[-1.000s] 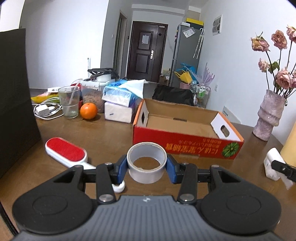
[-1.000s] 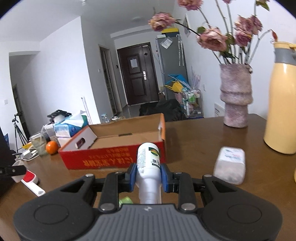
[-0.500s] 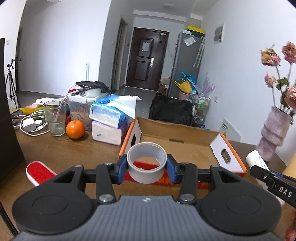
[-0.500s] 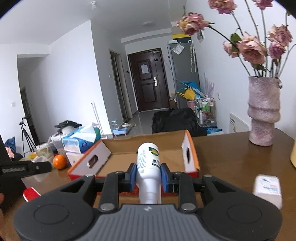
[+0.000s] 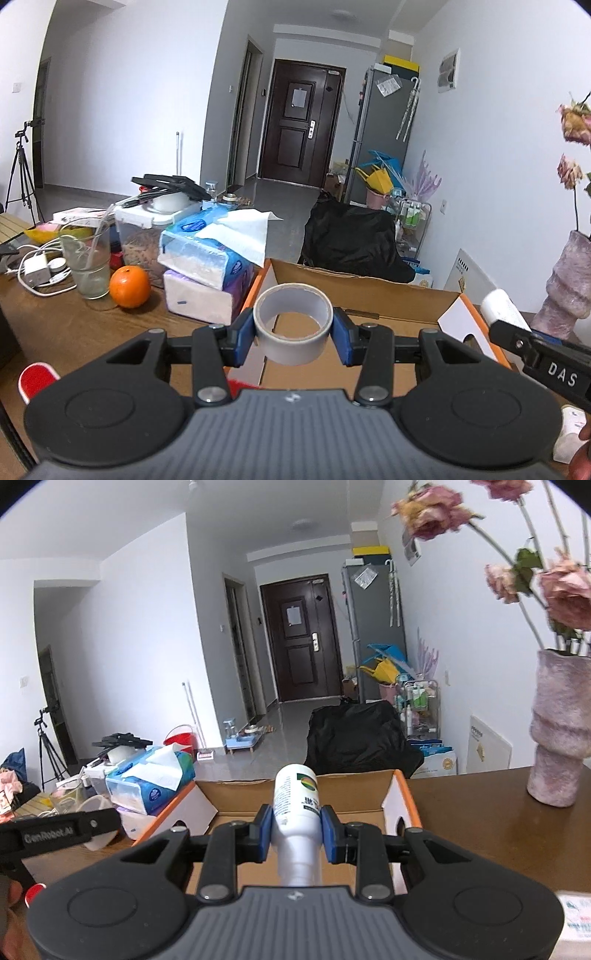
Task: Organize rigid objects
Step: 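Carry the tape roll in the left tool and spray bottle in the right tool over the cardboard box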
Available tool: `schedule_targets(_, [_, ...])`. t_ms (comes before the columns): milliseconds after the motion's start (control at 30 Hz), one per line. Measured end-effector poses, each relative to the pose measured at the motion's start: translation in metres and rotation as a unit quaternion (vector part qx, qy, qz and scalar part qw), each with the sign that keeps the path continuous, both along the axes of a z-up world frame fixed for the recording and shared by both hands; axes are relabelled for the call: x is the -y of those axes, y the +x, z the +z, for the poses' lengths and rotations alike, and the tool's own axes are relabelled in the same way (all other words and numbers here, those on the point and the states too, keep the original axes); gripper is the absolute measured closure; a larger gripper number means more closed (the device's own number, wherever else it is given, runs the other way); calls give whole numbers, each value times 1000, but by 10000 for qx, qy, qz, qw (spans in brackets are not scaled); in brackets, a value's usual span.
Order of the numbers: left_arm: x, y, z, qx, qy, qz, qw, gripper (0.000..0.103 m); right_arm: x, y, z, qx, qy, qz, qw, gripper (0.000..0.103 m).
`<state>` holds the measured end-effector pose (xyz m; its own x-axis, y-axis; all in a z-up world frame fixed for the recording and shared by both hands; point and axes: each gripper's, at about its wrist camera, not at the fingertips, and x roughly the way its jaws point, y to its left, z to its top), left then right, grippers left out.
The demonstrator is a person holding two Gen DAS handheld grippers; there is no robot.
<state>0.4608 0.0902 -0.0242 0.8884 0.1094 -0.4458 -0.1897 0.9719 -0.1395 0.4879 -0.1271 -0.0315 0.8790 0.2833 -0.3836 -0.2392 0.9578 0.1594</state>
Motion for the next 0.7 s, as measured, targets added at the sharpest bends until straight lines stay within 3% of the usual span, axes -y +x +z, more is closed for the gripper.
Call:
schedule_targets(433, [2, 70, -10, -153, 34, -141, 9998, 59, -36, 63, -17, -414, -571, 13, 9975, 76])
schedule_targets(700, [9, 99, -35, -392, 453, -78, 9982, 59, -46, 82, -46, -719, -804, -180, 9940, 76])
